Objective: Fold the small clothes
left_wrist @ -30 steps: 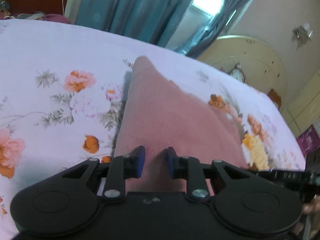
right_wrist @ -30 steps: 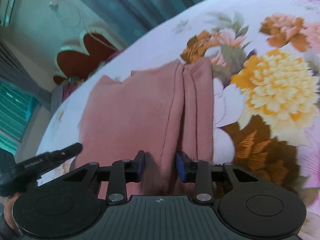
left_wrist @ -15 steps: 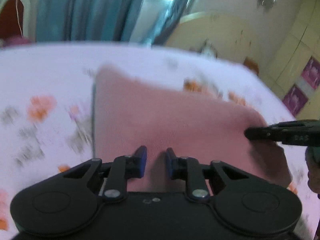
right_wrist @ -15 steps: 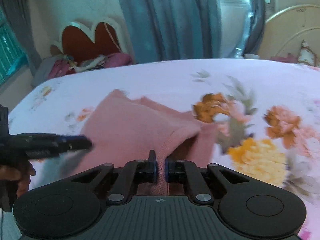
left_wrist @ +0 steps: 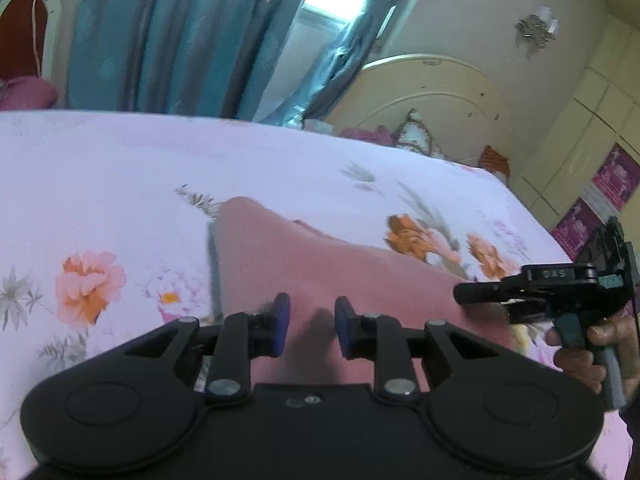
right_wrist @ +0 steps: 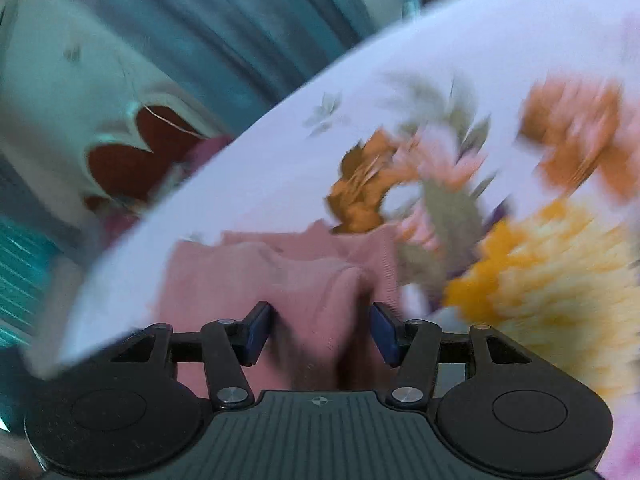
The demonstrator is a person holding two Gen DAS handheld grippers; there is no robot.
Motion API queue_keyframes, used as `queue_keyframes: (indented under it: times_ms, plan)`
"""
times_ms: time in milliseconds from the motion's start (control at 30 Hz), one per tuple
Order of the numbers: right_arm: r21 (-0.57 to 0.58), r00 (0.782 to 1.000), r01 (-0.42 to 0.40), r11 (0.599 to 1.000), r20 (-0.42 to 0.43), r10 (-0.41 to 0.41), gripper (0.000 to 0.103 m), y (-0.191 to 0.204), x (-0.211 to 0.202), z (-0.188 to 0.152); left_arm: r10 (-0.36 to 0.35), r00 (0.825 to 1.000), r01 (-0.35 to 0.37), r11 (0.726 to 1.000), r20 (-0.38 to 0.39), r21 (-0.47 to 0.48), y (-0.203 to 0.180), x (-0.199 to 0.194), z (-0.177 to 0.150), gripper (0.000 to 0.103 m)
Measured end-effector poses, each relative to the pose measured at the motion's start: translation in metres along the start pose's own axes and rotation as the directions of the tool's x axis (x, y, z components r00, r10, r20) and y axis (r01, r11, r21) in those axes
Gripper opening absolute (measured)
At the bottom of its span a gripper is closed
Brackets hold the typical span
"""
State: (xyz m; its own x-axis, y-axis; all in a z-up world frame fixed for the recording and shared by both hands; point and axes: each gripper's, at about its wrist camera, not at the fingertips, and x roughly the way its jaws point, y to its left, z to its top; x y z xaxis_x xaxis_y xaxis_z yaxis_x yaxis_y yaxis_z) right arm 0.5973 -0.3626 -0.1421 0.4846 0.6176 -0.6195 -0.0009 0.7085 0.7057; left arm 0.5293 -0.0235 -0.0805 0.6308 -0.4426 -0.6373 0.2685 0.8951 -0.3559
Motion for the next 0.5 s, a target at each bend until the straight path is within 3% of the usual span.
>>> queue_keyframes:
  times_ms: [67,133,200,233,267,333,367,433,500]
  plan:
    - [-0.022,1.000,0.003,1.000,0.021,-0.002,0.013,0.007,0.001,0.004,0.001,1.000,-0.001,1.000,-0.013,-0.018,0.005,0.006,0.001,0.024]
    - [-0.224,0.988,0.040,0.974,0.154,-0.005,0.010,0.038,-0.023,-0.006,0.002,0.999,-0.002,1.000,0.032,0.012,0.002,-0.001,0.001,0.024]
    - [-0.413,0.958,0.058,0.909,0.280,0.067,0.010,0.066,-0.051,-0.026,-0.012,0.992,0.006,0.999,0.124,0.047,-0.003,-0.010,-0.003,0.024]
    - [-0.455,0.948,0.084,0.886,0.311,0.071,0.010,0.070,-0.052,-0.033,-0.020,0.991,0.012,0.998,0.134,0.056,-0.004,-0.006,-0.005,0.024]
    - [-0.475,0.946,0.150,0.867,0.323,0.014,0.010,0.068,-0.042,-0.036,0.001,0.996,-0.006,0.998,0.088,0.059,-0.003,0.005,-0.006,0.026]
    - [-0.428,0.961,0.250,0.869,0.216,-0.170,0.010,0.042,-0.001,-0.028,0.039,0.999,-0.038,0.998,-0.017,0.059,-0.001,0.031,-0.010,0.027]
    - [-0.382,0.964,0.260,0.887,0.153,-0.217,0.010,0.027,0.014,-0.025,0.033,0.999,-0.033,0.998,-0.002,0.054,-0.002,0.032,-0.009,0.027]
    - [-0.356,0.966,0.248,0.901,0.159,-0.203,0.010,0.026,0.013,-0.019,0.036,0.999,-0.035,0.997,-0.010,0.062,-0.004,0.031,-0.004,0.025]
    - [-0.386,0.961,0.265,0.883,0.177,-0.211,0.010,0.030,0.015,-0.017,0.035,0.999,-0.036,0.995,0.008,0.090,-0.007,0.030,-0.001,0.027]
